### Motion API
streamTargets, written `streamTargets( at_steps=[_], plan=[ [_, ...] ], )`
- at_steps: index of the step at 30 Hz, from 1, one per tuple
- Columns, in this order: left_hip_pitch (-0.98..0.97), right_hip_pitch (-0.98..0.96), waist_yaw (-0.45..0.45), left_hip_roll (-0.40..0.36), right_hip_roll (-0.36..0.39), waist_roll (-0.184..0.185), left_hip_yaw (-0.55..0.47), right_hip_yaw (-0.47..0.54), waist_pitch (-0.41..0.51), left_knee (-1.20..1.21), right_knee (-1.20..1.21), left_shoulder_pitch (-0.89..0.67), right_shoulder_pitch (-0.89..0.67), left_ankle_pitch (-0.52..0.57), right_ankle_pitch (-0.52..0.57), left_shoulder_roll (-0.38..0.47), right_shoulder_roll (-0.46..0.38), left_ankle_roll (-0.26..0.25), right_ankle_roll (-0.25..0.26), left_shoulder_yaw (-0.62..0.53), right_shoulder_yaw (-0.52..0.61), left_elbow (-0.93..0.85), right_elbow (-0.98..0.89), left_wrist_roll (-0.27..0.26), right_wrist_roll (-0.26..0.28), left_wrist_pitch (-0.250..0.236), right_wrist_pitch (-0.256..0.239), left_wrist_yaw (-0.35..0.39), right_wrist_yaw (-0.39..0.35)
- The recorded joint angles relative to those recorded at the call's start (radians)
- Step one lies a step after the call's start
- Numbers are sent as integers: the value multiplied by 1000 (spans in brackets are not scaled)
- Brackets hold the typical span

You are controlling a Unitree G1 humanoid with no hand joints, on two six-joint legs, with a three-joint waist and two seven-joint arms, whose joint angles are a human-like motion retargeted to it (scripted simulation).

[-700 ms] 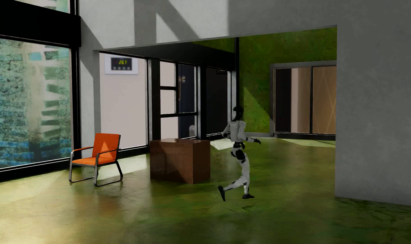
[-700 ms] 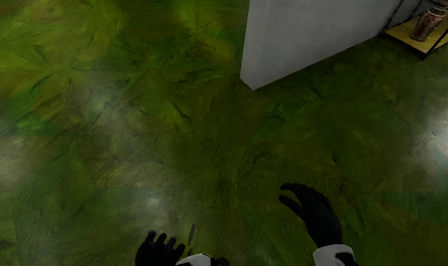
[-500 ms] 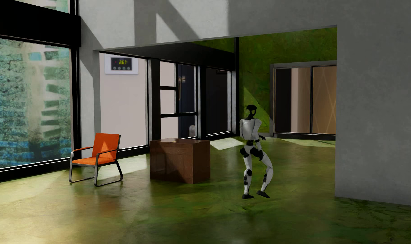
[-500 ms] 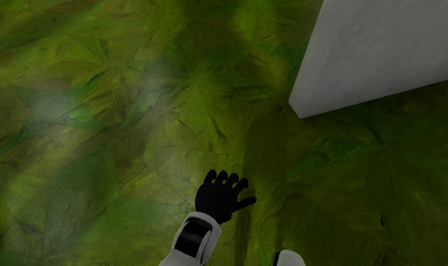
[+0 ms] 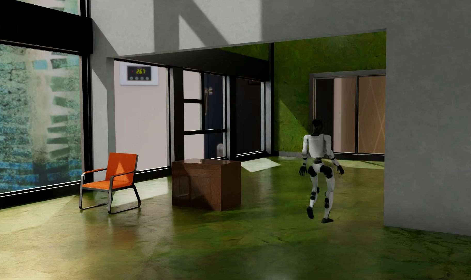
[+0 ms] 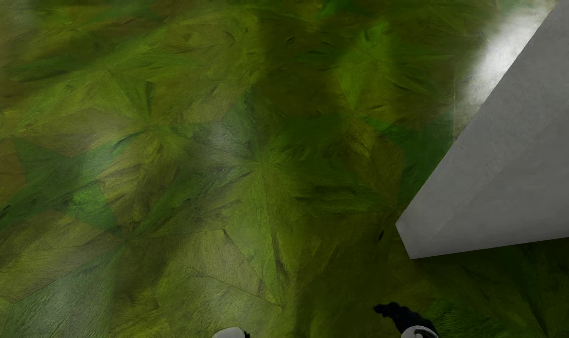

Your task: Avoid the wood desk

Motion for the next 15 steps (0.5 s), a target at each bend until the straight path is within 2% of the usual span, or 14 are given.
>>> streamTargets(
  at_steps=[1,2,3,5,6,7,8,9,10,11,12,13,14,15],
  plan=[
    [-70,59,26,-6,20,7,36,17,-3,-110,-38,47,-64,-19,-26,35,-23,14,0,18,55,11,-79,-131,32,-58,-71,-29,-7],
    [-121,118,48,-19,37,12,65,32,-5,-272,-70,97,-119,-26,-55,84,-50,24,-1,5,106,24,-175,-225,80,-112,-132,-31,-21],
    [-138,177,63,-30,51,18,109,44,-6,-489,-97,146,-167,-31,-88,137,-85,29,-2,-34,154,38,-274,-260,126,-146,-174,-8,-33],
    [-95,298,78,-92,71,31,215,44,-9,-1051,-150,215,-236,-29,-136,200,-138,-31,6,-111,201,60,-452,-209,224,-127,-207,37,-75],
    [-90,356,79,-127,79,33,236,39,-11,-1204,-163,235,-245,-75,-146,202,-146,-87,6,-131,198,71,-513,-154,278,-85,-208,58,-107],
    [-89,399,76,-134,91,32,283,20,-11,-1195,-123,239,-235,-87,-144,193,-150,-116,2,-142,183,88,-556,-107,317,-41,-200,70,-147],
    [-79,428,75,-138,95,24,289,-4,-11,-1110,-61,227,-199,-76,-121,179,-146,-71,15,-144,163,111,-580,-76,356,-5,-189,77,-173],
    [-67,428,76,-134,90,12,319,-9,-8,-1042,38,210,-156,-43,-38,146,-139,127,13,-128,156,126,-576,-82,376,11,-179,86,-178],
    [-37,373,83,-113,70,-2,339,-4,-5,-985,231,195,-121,24,78,99,-138,199,41,-95,168,138,-535,-118,360,12,-145,89,-148],
    [-20,290,94,-96,25,-16,326,-17,-1,-898,487,169,-87,4,206,58,-139,202,152,-64,189,155,-468,-151,314,16,-94,86,-89],
    [11,193,101,-112,-43,-29,314,-40,3,-839,703,118,-50,-58,302,25,-142,202,140,-42,209,180,-381,-170,244,27,-41,103,-12],
    [56,91,100,-153,-115,-42,297,-41,8,-824,860,46,-11,-106,241,2,-136,202,94,-40,215,213,-276,-147,184,59,5,158,48],
    [115,-7,91,-213,-193,-52,259,-38,11,-849,953,-39,36,-135,207,-17,-117,202,45,-56,194,243,-154,-100,154,82,53,245,85],
    [175,-102,74,-278,-263,-61,200,-27,11,-890,987,-130,95,-152,194,-45,-91,202,8,-73,142,258,-31,-70,161,90,99,329,102]
  ],
)
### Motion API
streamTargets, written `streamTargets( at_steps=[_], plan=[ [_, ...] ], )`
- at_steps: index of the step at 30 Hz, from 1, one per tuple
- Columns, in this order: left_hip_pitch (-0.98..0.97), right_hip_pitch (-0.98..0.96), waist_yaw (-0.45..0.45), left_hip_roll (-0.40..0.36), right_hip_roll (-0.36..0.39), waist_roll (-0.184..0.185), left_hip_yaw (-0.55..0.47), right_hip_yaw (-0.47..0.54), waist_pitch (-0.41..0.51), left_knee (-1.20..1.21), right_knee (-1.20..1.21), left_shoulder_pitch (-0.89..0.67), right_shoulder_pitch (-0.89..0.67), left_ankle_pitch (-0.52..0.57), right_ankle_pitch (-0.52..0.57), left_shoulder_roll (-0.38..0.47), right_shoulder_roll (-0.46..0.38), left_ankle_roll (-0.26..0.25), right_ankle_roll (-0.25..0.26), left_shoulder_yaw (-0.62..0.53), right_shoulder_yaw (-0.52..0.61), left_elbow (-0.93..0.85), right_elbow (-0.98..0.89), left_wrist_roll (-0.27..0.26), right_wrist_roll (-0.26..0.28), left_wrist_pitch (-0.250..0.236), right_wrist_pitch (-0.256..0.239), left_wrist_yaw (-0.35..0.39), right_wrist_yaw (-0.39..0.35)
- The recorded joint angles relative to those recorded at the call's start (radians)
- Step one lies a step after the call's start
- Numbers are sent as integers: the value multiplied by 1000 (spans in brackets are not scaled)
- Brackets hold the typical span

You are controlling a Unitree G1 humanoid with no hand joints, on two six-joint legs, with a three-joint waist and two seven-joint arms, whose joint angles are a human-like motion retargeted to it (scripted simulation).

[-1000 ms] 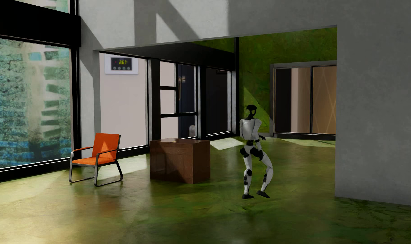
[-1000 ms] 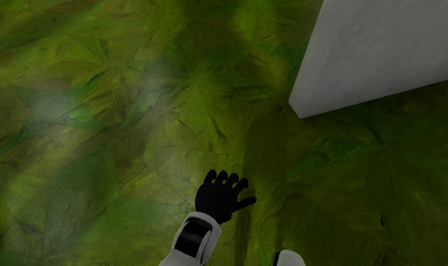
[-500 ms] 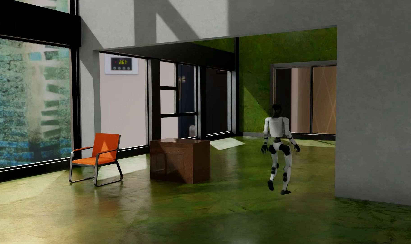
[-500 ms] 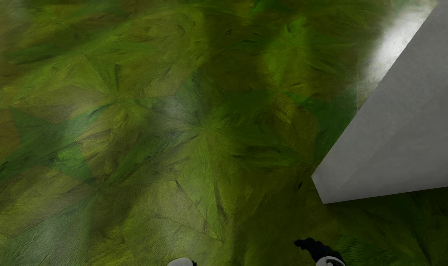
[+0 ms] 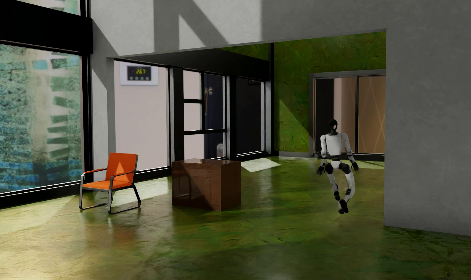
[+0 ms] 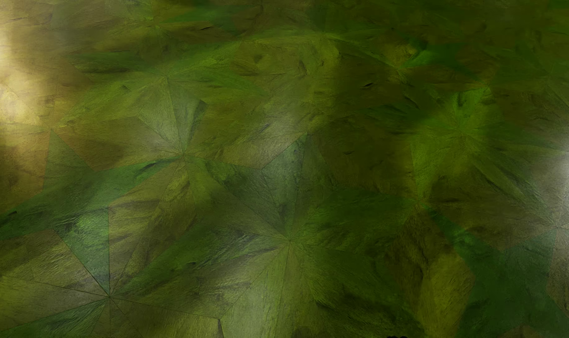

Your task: Avoid the wood desk

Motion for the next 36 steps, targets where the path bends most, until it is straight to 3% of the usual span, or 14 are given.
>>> streamTargets(
  at_steps=[2,4,6,8,12,14,16,20,24,26,28,30,32,36],
  plan=[
    [112,-164,-46,-105,-83,-11,-163,30,-3,-64,-87,-160,140,-31,-30,-52,47,0,-100,-45,-113,-43,181,-49,25,-107,64,85,22],
    [198,-270,-96,-162,-109,-21,-341,18,-6,-85,-349,-287,278,-78,-48,-2,86,0,-152,-240,-131,-180,233,-71,-13,-341,25,68,79],
    [284,-293,-136,-180,-62,-34,-480,-19,-7,-101,-802,-377,394,-133,-12,98,135,-1,-77,-411,-133,-405,207,-3,-50,-465,-50,106,89],
    [377,-284,-155,-158,87,-39,-533,66,-5,-121,-1244,-388,453,-181,-15,150,173,-2,78,-462,-184,-610,176,-98,-29,-480,-83,144,80],
    [457,-271,-174,-112,210,-22,-475,166,6,168,-1067,-305,401,-22,164,210,181,-67,122,-437,-264,-666,124,-246,-52,-375,-43,181,9],
    [304,-270,-179,-60,166,3,-404,102,15,604,-833,-280,338,215,8,210,200,-360,53,-438,-325,-508,105,-116,-1,-225,-49,16,-36],
    [101,-159,-162,88,137,33,-303,41,18,887,-798,-228,224,207,-116,147,159,-322,56,-393,-300,-312,112,-26,-18,-107,-47,-49,-18],
    [-249,113,-88,233,133,59,-187,-39,7,758,-961,-103,0,132,-215,72,82,-249,77,-94,-218,53,12,-226,-35,61,-76,-77,-130],
    [-303,362,-31,208,142,66,-46,-121,0,-130,-1142,72,-127,152,-305,240,-7,-259,128,-141,-219,73,-203,-108,148,-89,-179,-175,-164],
    [-319,465,-17,152,135,67,-17,-183,4,-300,-1136,116,-107,96,-356,270,-21,-265,163,-79,-267,65,-315,-102,236,-86,-204,-205,-206],
    [-316,542,-14,119,112,55,24,-226,9,-150,-1041,114,-37,153,-298,250,-14,-119,177,-31,-321,60,-360,-84,263,-42,-190,-204,-213],
    [-275,501,-11,105,35,29,51,-222,14,-43,-763,114,11,250,-87,177,-1,-3,121,17,-298,27,-301,-87,192,-25,-125,-141,-145],
    [-221,320,-29,38,-78,-8,21,-151,24,46,-338,66,48,139,89,88,12,-1,33,31,-234,20,-169,-108,62,-19,-62,-43,-43],
    [18,-138,-81,-105,-46,-28,-136,77,26,-55,-23,-168,166,25,-11,-27,102,-22,-1,-85,-176,19,9,-89,-63,-90,-59,62,78]
  ],
)
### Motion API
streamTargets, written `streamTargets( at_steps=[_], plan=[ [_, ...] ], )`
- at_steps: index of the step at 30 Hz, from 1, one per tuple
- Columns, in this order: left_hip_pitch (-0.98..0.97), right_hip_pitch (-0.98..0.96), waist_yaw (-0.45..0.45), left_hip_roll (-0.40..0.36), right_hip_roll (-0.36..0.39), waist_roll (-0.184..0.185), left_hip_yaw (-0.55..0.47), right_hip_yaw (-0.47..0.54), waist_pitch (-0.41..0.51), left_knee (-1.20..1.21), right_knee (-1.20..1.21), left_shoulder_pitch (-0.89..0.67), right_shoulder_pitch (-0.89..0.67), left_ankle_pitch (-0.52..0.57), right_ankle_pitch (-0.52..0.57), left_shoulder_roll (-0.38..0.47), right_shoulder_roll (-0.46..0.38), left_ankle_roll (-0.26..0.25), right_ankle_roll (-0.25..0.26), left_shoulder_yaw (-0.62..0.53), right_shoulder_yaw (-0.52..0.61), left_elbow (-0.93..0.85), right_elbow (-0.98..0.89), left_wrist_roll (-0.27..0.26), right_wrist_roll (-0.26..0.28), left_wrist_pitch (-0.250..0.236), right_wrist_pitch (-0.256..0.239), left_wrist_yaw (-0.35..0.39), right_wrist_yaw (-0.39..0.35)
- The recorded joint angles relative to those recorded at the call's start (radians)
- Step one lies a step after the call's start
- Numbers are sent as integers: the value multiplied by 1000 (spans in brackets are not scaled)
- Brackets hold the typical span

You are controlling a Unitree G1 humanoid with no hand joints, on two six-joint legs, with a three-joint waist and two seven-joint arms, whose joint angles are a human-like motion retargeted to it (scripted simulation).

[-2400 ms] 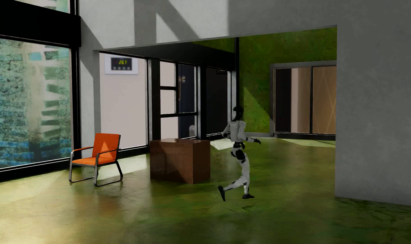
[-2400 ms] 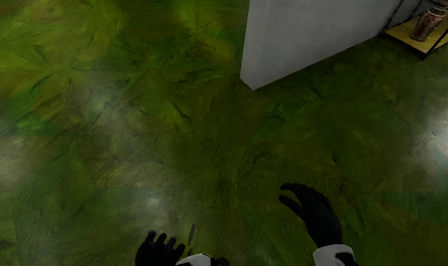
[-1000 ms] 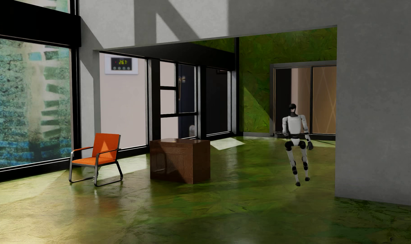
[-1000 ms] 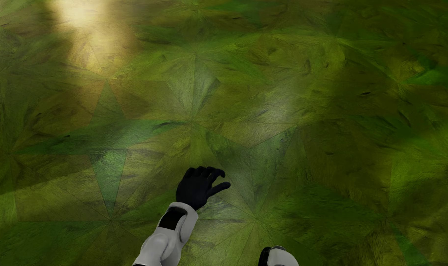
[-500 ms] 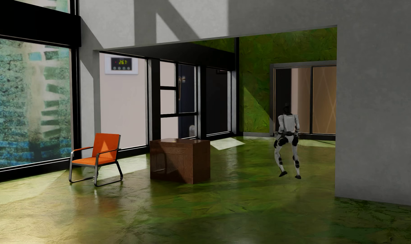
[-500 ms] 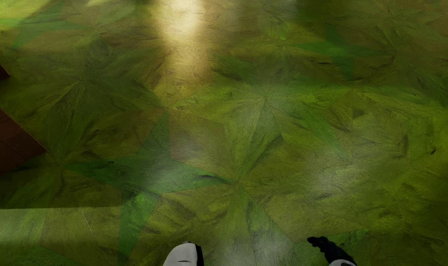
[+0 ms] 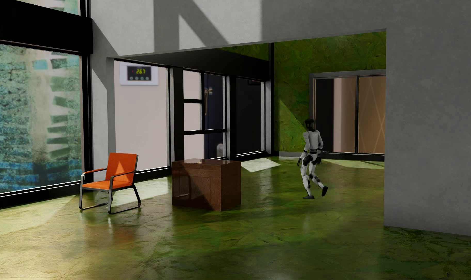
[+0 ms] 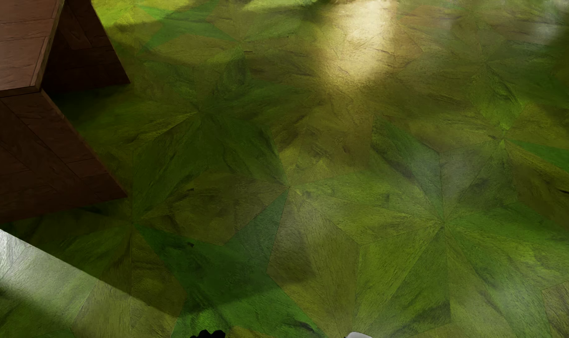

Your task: Avoid the wood desk

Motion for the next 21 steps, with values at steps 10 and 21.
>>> streamTargets(
  at_steps=[10,21],
  plan=[
    [447,-149,-82,-3,235,0,-217,-23,-13,60,-1102,-227,163,-149,114,77,71,-76,-16,-618,2,-1196,9,-1023,-11,-506,-51,-40,-13],
    [-272,377,-17,403,283,97,55,-87,-8,528,-977,-281,-141,130,-271,139,-26,-212,13,-660,-3,-1411,-69,-1135,78,-442,-45,-28,-140]
  ],
)
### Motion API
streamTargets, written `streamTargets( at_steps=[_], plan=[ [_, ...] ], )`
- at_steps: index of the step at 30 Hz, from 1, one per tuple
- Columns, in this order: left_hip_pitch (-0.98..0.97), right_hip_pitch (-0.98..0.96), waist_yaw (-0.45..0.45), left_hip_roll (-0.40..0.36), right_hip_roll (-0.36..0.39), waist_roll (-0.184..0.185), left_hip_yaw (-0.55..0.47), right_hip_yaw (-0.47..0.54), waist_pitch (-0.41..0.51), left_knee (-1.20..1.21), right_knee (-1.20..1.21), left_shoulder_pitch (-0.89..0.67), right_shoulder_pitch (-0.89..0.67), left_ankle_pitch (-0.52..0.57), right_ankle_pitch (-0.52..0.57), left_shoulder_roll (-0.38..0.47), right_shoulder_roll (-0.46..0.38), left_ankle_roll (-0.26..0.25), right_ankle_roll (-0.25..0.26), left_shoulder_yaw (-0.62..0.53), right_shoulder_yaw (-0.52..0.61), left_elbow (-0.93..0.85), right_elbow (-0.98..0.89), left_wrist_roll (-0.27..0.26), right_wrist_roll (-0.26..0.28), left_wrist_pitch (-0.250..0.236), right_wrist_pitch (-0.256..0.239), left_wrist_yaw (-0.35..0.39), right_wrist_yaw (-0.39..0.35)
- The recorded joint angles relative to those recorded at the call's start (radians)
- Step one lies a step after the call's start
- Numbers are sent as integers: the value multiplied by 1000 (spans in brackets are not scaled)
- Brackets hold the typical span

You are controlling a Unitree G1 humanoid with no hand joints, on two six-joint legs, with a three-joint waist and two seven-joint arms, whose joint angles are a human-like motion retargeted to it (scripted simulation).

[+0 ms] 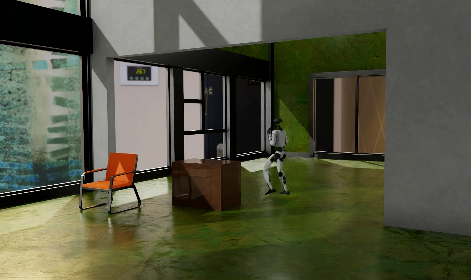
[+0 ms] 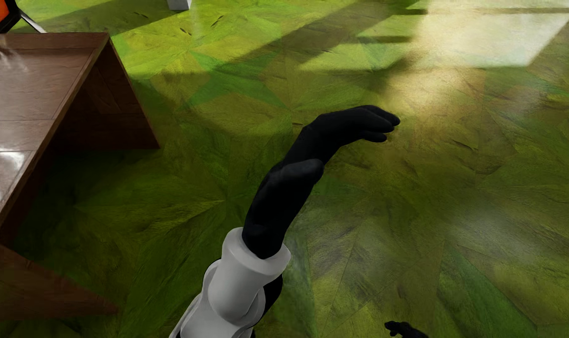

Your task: Avoid the wood desk

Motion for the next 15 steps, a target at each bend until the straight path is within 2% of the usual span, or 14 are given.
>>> streamTargets(
  at_steps=[2,3,4,5,6,7,8,9,10,11,12,13,14,15],
  plan=[
    [25,117,16,-64,8,6,2,8,-1,-535,-66,34,-65,61,-51,-6,-36,-12,24,38,22,5,-53,51,24,1,-16,-15,-10],
    [23,176,23,-99,9,5,-47,12,0,-726,-97,59,-82,18,-69,-7,-39,-20,34,68,19,17,-88,113,39,7,-17,-1,-27],
    [13,221,24,-122,6,2,-68,8,2,-794,-99,87,-86,-45,-87,-4,-35,-47,47,88,3,37,-125,183,62,16,-17,15,-45],
    [1,259,21,-129,-3,-4,-54,-3,7,-733,-56,115,-67,2,-95,3,-25,-13,62,94,-23,67,-163,248,91,29,-18,18,-68],
    [-11,286,21,-141,-17,-14,-58,-10,13,-636,0,148,-33,67,-64,18,-10,65,56,103,-46,98,-194,342,120,40,-19,15,-91],
    [-3,290,23,-148,-38,-27,-58,-11,17,-557,98,192,1,147,16,38,6,112,40,117,-54,128,-203,465,143,51,-15,8,-101],
    [1,250,25,-154,-80,-44,-43,-15,23,-467,261,242,38,140,134,60,12,145,0,137,-48,160,-193,613,151,53,-12,-4,-101],
    [18,183,25,-167,-153,-63,-31,-42,28,-390,472,293,66,64,252,86,13,147,26,157,-31,205,-162,801,141,53,1,-9,-80],
    [55,85,19,-195,-231,-84,-19,-40,32,-358,674,336,85,-3,372,115,12,145,-20,172,-4,268,-116,1031,110,68,20,-28,-45],
    [107,-31,9,-230,-266,-103,-14,-10,35,-367,820,357,95,-48,336,144,16,142,-38,173,24,355,-59,1284,70,98,41,-99,-8],
    [165,-149,-2,-266,-274,-113,-22,19,36,-405,907,358,111,-73,289,157,23,139,-57,156,47,472,-3,1499,29,120,53,-222,23],
    [222,-260,-13,-301,-278,-116,-40,34,34,-451,937,337,136,-91,288,144,31,136,-57,142,61,615,40,1626,-7,116,55,-325,52],
    [278,-360,-26,-331,-278,-113,-62,41,29,-500,913,319,170,-107,292,105,39,132,-56,161,65,774,66,1643,-31,112,48,-326,81],
    [330,-442,-39,-358,-274,-110,-84,42,23,-541,838,297,196,-127,289,45,42,129,-59,226,62,961,84,1538,-44,135,42,-274,107]
  ],
)
